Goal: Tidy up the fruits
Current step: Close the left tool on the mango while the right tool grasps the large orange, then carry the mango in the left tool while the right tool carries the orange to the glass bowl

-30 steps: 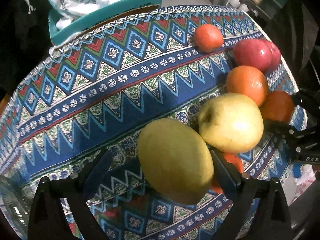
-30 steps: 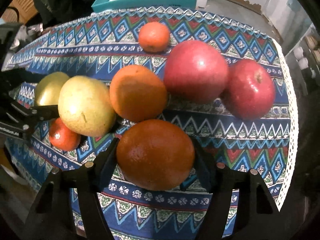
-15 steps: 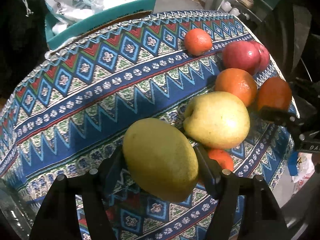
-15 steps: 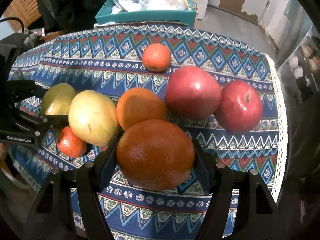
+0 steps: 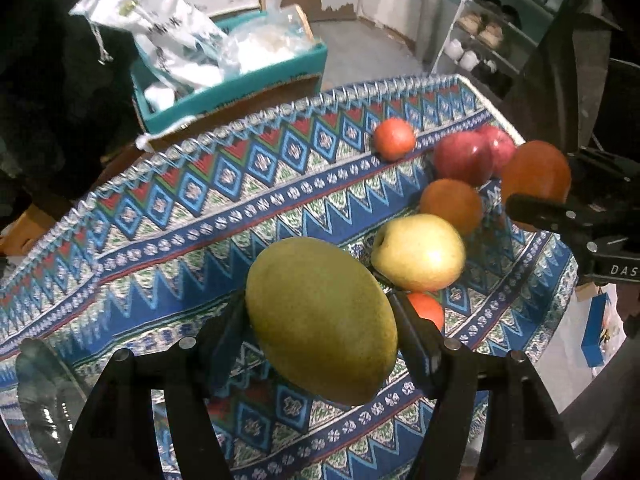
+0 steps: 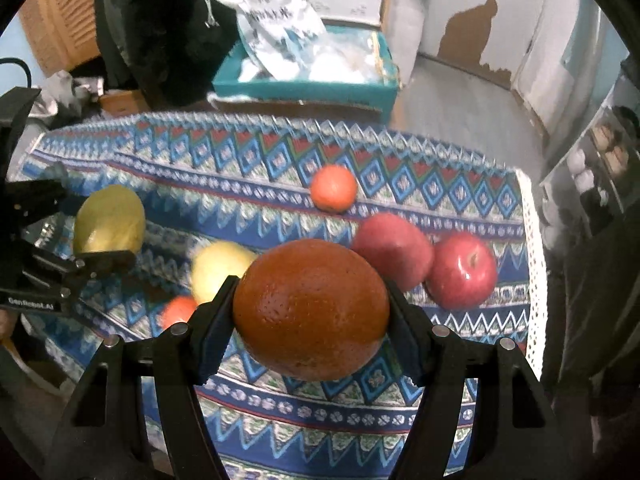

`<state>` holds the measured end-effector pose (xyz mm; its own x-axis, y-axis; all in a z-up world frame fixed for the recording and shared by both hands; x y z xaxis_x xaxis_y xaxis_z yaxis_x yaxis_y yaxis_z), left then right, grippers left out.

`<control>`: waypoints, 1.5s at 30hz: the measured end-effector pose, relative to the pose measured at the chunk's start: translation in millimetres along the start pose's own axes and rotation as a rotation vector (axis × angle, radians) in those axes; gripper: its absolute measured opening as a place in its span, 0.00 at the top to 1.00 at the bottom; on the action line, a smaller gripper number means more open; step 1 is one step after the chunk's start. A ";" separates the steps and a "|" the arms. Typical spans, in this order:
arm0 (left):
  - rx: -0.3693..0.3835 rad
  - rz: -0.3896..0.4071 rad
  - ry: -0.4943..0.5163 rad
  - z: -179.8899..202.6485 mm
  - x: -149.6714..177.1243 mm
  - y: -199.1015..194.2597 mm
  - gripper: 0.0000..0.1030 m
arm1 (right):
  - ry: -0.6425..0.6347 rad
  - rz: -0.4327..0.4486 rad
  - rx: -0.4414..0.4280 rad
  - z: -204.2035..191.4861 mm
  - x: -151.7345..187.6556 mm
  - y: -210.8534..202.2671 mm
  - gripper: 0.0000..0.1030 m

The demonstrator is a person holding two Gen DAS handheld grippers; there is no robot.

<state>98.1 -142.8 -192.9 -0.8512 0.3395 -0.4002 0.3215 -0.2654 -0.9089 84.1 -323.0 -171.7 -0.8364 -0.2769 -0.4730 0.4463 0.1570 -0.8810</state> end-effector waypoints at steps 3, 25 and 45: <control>-0.011 0.031 -0.001 -3.6 0.8 -15.1 0.30 | -0.009 0.040 -0.007 -10.2 -9.7 -13.2 0.33; -0.068 0.214 -0.117 -67.5 38.5 -127.3 0.30 | -0.122 0.201 -0.154 -120.3 -70.1 -73.6 0.33; -0.131 0.253 -0.263 -143.2 86.1 -164.4 0.30 | -0.203 0.171 -0.291 -225.8 -116.6 -55.5 0.33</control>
<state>31.4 59.4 -94.6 -0.8099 0.0308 -0.5858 0.5709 -0.1884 -0.7991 85.0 -85.4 -65.9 -0.6651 -0.4006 -0.6302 0.4405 0.4711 -0.7642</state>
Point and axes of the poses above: each gripper's, at about its wrist camera, not at the fingertips, and y roughly the way its jaws point, z to its right, x to its underside, the point moved 2 cm from there along y, roughly the way its jaws point, and after that the axes turned 1 degree about x, right-handed, at the moved point
